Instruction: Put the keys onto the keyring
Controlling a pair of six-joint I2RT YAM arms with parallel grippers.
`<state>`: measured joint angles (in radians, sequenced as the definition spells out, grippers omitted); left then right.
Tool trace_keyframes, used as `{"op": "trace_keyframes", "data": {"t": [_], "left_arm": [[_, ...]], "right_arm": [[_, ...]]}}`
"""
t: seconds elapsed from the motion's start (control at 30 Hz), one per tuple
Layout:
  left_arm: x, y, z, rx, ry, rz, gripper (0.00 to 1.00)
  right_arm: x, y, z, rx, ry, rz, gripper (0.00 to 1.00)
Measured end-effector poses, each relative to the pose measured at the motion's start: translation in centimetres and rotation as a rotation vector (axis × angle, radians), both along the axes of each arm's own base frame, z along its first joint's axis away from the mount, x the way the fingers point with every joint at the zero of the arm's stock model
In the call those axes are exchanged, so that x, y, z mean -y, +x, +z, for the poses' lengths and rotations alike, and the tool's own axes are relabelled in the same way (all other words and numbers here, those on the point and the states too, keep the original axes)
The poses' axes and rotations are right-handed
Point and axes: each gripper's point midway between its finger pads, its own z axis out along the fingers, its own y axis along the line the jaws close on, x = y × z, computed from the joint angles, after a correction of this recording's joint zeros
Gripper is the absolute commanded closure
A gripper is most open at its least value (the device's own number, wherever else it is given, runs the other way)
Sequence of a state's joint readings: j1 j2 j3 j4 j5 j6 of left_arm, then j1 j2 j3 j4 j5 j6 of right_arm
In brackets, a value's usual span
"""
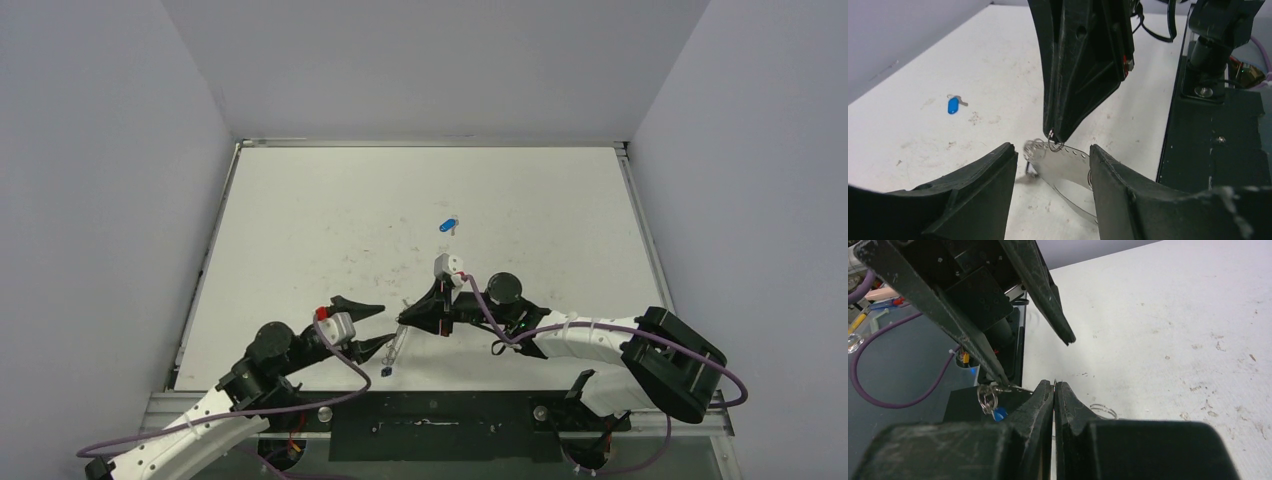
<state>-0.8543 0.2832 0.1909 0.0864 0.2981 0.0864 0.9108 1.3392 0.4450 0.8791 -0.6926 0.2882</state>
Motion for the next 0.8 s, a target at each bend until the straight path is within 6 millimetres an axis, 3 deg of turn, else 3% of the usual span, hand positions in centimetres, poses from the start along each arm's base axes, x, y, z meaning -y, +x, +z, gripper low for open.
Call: {"op": "trace_keyframes", "data": {"t": [0.13, 0.3, 0.57, 0.8], "left_arm": [[-0.8, -0.2, 1.7, 0.031, -0.082, 0.027, 0.57], [-1.4, -0.2, 2.7, 0.014, -0.147, 0.062, 0.61], [-0.9, 0.1, -0.7, -0.073, -0.085, 0.068, 0.63], [0.1, -0.1, -2.3, -0.109, -0.027, 0.018, 0.58]], "right_arm": [[0.0, -0.7, 0.1, 0.017, 0.005, 0.046, 1.0], [-0.1, -1.6, 0.0, 0.031, 0.002, 0.087, 1.0], [-0.5, -2.8, 0.2, 0.043, -0.003, 0.134, 1.0], [-0.6, -3.4, 0.7, 0.065, -0.001, 0.156, 1.0]]}}
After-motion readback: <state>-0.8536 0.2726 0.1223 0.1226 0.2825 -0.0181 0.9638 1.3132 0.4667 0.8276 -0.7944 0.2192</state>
